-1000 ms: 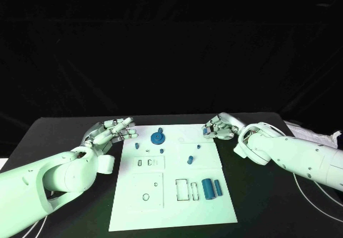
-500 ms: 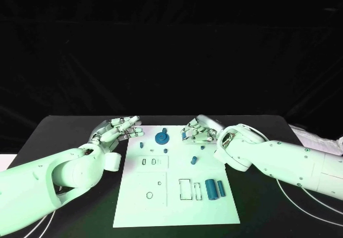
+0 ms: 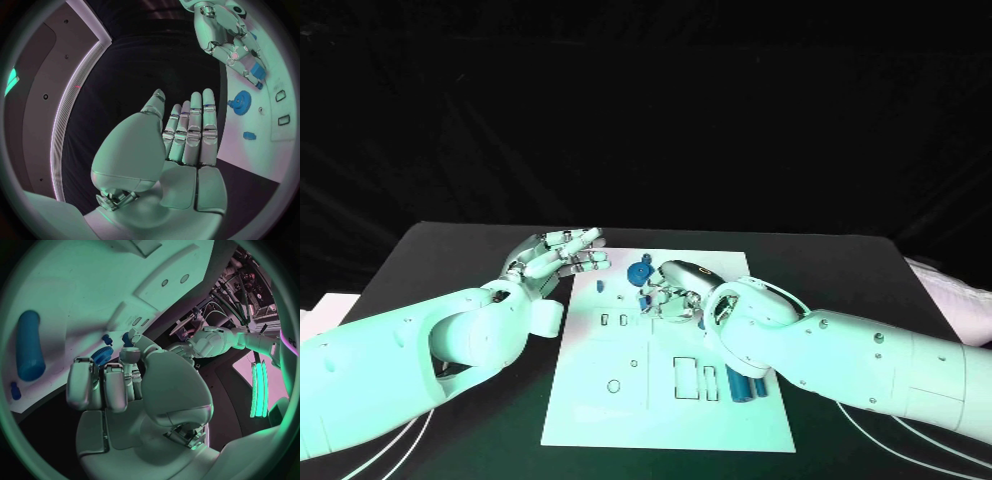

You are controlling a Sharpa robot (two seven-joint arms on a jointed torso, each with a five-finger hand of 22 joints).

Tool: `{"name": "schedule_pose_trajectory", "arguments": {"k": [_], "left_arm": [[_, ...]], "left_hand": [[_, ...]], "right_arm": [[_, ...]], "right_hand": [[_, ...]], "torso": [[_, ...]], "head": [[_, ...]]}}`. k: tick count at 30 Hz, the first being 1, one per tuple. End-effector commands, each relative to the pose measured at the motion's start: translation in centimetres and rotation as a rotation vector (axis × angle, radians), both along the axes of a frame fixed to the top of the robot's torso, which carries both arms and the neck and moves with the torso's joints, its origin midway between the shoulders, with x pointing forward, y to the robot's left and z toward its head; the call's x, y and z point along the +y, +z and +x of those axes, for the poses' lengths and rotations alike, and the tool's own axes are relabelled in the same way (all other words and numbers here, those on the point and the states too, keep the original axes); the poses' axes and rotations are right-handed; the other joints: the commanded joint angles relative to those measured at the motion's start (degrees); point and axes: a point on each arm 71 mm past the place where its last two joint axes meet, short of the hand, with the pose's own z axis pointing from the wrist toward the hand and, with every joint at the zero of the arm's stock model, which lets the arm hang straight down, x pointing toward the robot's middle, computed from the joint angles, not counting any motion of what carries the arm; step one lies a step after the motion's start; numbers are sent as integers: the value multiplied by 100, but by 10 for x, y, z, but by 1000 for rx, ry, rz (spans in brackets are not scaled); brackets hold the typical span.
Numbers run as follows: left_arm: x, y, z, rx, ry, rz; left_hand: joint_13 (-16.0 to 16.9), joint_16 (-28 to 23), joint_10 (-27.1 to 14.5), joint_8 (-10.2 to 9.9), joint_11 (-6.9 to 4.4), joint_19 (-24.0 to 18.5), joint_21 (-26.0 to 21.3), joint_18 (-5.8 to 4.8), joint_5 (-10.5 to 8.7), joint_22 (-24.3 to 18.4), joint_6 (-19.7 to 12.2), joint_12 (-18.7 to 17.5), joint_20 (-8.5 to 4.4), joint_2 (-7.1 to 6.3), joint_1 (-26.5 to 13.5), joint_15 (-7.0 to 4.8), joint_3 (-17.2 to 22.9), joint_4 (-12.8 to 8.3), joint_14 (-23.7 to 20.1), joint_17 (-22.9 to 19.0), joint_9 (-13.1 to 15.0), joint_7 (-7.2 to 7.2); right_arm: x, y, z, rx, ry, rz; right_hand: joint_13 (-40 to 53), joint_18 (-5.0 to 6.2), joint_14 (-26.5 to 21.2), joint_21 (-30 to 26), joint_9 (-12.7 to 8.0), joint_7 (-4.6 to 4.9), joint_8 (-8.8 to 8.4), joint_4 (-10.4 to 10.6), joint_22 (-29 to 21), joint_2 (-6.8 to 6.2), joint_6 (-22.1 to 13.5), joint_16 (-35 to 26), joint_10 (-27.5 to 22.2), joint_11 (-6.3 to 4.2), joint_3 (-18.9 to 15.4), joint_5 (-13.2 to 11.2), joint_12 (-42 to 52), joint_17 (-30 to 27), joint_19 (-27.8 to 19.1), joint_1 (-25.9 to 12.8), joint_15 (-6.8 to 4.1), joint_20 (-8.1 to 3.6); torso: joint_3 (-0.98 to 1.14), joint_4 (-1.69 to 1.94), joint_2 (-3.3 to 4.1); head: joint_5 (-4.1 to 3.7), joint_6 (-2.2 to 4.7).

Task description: Assemble the parts on the task board

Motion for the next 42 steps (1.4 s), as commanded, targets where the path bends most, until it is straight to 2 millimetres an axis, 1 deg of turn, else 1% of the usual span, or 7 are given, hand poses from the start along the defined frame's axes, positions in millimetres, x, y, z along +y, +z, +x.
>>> {"name": "schedule_pose_trajectory", "arguments": {"k": [1, 7, 11, 17, 21, 30, 42], "left_arm": [[-3, 1, -1, 0, -4, -7], [-7, 2, -2, 0, -14, -12], [-8, 2, -3, 0, -18, -14], [-10, 2, -3, 0, -23, -16], [-10, 2, -3, 1, -23, -16], [-10, 2, -3, 1, -26, -16], [-10, 2, -3, 0, -26, -12]], "left_hand": [[-6, -40, -38, -29, 15, -48, -35, 33, -10, -7, -48, -13, -4, 36, -6, 10, 2, -21, -32, 7, -5, 6], [-6, -40, -38, -29, 15, -48, -35, 33, -10, -7, -48, -13, -4, 36, -6, 10, 2, -21, -32, 7, -5, 6], [-5, -45, -35, -27, 15, -49, -36, 34, -10, -7, -45, -11, -2, 40, -7, 11, 3, -23, -31, 10, -4, 7], [-5, -45, -35, -27, 15, -49, -36, 34, -10, -7, -45, -11, -2, 40, -7, 11, 3, -23, -31, 10, -4, 7], [-5, -45, -35, -27, 15, -49, -36, 34, -10, -7, -45, -11, -2, 40, -7, 11, 3, -23, -31, 10, -4, 7], [-5, -45, -35, -27, 15, -49, -36, 34, -10, -7, -45, -11, -2, 40, -7, 11, 3, -23, -31, 10, -4, 7], [-5, -51, -34, -27, 16, -50, -37, 35, -11, -7, -44, -10, 0, 36, -11, 11, -1, -27, -30, 13, -4, 7]], "right_arm": [[7, -5, -2, -22, 19, -66], [17, -11, -5, -35, 39, -86], [21, -14, -6, -34, 46, -97], [24, -17, -7, -27, 53, -106], [25, -18, -7, -24, 53, -110], [20, -20, -6, -24, 43, -133], [20, -22, -9, -4, 72, -162]], "right_hand": [[-6, -8, 313, -27, 37, 8, 40, 8, -5, -14, 86, -26, -37, 3, 43, -22, -27, 32, -38, -67, -22, -12], [-15, -2, 310, -39, 37, 6, 36, 12, -31, -38, 91, -38, -40, 2, 50, -20, -43, 17, -53, -108, -23, -11], [-15, -2, 311, -41, 37, 6, 36, 13, -34, -42, 92, -38, -40, 2, 50, -19, -44, 18, -55, -114, -23, -11], [-21, 1, 308, -48, 36, 5, 33, 15, -48, -62, 94, -48, -42, 1, 54, -17, -53, 5, -63, -141, -24, -12], [-25, 3, 307, -51, 36, 5, 32, 18, -55, -66, 95, -53, -43, 1, 55, -17, -59, -2, -67, -151, -24, -12], [-50, 8, 304, -65, 33, 5, 21, 13, -81, -101, 88, -67, -58, -1, 64, -27, -96, -19, -82, -181, -25, -12], [-103, 18, 295, -98, 25, 15, -4, -8, -138, -237, 78, -106, -87, 6, 53, 17, -173, -65, -114, -266, -22, -12]], "torso": [[4, 0, 2], [14, -5, -2], [14, -16, 2], [15, -2, 1], [15, -7, -5], [13, -9, -3], [11, -6, -1]], "head": [[49, -35], [55, -40], [77, -50], [56, -70], [71, -91], [53, -107], [46, -125]]}}
